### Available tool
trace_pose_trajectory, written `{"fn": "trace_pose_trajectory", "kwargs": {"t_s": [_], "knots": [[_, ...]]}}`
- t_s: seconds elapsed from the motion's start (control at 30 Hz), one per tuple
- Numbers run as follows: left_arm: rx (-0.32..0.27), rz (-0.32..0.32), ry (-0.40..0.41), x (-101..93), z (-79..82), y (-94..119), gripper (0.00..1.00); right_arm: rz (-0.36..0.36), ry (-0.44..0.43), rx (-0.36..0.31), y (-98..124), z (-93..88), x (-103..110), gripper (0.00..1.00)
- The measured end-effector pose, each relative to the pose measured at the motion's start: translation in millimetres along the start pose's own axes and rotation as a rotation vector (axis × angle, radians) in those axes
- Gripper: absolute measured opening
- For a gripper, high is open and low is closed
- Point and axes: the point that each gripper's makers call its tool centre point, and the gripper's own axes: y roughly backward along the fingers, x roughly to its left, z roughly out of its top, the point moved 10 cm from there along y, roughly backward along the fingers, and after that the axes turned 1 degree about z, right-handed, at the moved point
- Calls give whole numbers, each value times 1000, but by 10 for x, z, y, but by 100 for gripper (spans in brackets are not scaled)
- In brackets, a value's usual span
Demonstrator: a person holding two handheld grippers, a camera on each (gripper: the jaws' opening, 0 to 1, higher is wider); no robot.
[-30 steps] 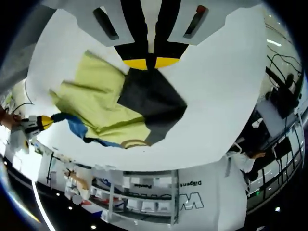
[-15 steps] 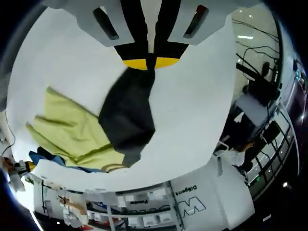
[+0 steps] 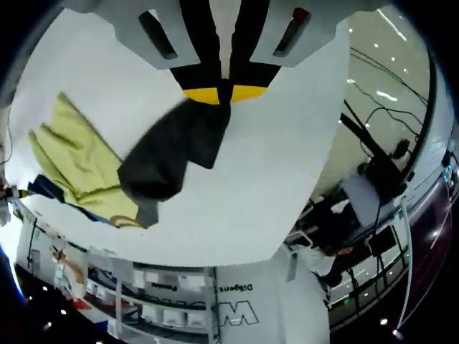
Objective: Fold the garment on the visible template until the final outline fits inside the template.
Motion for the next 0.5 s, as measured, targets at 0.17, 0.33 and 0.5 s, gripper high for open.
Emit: {"fn": "trace_pose_trajectory", "kwargs": {"t_s": [0.17, 0.33, 0.5], "knots": [[-36, 6, 77, 54, 39, -23, 1, -63, -144, -5, 19, -100, -202, 0], [-38, 34, 110, 107, 52, -51, 1, -69, -185, -14, 5, -193, -273, 0], [-74, 75, 221, 185, 109, -65, 1, -110, -239, -11, -23, -239, -342, 0]]}}
